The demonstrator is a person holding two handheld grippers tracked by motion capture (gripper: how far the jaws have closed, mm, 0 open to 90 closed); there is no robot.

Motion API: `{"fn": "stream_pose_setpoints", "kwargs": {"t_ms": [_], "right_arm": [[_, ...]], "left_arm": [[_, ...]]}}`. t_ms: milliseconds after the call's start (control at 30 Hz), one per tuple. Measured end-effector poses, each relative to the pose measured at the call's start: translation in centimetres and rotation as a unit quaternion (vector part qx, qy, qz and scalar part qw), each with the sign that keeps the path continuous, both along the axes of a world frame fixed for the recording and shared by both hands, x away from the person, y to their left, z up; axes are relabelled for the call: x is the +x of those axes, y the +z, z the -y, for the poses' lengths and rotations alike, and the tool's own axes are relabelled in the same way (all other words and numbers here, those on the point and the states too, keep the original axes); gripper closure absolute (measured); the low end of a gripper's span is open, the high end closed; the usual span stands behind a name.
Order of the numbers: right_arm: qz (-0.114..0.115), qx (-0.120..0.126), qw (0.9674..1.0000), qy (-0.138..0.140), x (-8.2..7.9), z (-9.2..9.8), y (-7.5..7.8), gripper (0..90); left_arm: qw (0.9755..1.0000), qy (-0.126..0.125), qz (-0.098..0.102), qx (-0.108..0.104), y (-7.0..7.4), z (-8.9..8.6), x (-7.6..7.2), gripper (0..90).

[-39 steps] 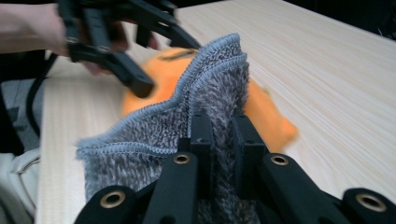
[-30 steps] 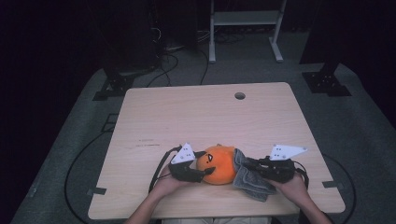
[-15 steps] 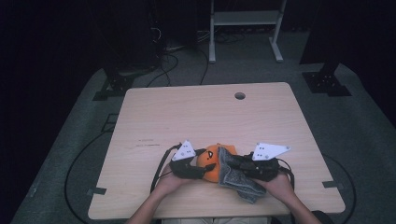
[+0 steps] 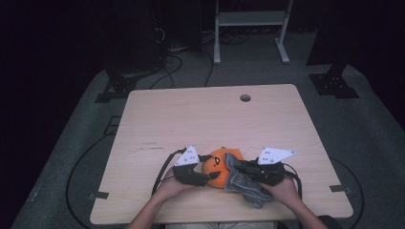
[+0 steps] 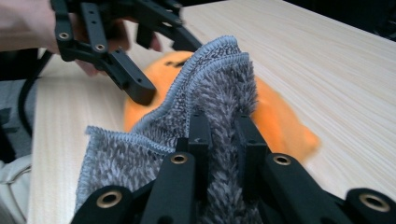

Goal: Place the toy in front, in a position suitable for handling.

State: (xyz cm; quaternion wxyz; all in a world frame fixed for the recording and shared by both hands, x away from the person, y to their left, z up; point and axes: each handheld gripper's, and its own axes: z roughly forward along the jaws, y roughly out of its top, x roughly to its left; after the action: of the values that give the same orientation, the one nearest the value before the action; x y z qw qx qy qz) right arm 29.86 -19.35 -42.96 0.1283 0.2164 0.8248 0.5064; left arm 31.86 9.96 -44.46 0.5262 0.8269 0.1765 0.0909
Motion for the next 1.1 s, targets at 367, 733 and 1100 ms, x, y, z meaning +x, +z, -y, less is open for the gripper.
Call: {"fn": "stream_pose_setpoints", "kwargs": {"t_ms": [367, 733, 1100], "right_arm": [[-0.016, 0.029, 0.9994, 0.009, -2.0, 1.7, 1.1, 80.0], [0.016, -0.017, 0.9997, -0.001, -1.3, -0.8, 0.6, 80.0], [0.003, 0.003, 0.9998, -0.018, -0.9, 1.2, 1.0, 79.1]], "left_arm": [[0.9986, 0.044, -0.025, -0.017, 0.1, 0.5, 0.7, 39.3], [0.9984, 0.048, -0.026, -0.014, 0.1, 0.4, 0.7, 39.6], [0.9991, 0.038, -0.020, -0.004, -0.2, 0.7, 0.1, 40.3]]}}
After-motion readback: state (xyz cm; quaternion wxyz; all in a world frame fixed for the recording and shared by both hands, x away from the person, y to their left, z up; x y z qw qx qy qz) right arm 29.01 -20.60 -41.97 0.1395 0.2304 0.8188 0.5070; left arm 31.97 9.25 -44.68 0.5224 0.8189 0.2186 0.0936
